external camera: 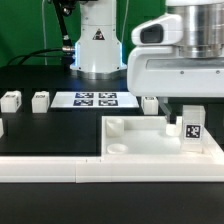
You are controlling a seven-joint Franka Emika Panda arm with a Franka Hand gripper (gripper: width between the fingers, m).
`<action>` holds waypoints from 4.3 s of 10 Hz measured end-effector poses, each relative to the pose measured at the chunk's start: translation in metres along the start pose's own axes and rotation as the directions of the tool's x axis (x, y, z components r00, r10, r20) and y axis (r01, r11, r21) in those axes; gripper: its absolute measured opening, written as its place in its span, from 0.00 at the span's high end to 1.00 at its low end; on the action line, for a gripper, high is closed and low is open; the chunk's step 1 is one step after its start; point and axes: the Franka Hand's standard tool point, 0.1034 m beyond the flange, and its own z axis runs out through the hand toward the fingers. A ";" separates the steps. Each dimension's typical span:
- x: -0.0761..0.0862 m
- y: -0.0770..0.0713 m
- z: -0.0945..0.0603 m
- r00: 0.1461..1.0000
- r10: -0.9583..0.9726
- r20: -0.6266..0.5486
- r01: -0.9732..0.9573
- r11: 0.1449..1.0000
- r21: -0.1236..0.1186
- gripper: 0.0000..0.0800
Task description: Assemble square table
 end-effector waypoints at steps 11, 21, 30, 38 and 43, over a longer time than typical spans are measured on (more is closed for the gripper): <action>0.000 0.009 0.003 0.366 0.929 0.052 -0.930 0.367 -0.014 0.63; -0.003 0.000 0.005 0.596 0.803 0.022 -0.802 0.594 0.053 0.19; -0.001 0.005 0.005 0.999 -0.026 -0.046 0.026 1.000 -0.002 0.25; -0.002 0.007 0.007 0.895 0.445 -0.039 -0.445 0.896 0.014 0.63; 0.001 0.013 0.006 0.178 0.978 0.109 -0.984 0.177 0.024 0.63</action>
Offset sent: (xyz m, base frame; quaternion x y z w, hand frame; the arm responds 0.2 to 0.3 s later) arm 0.0000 0.0000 0.0000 0.0000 0.0000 0.1296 0.9916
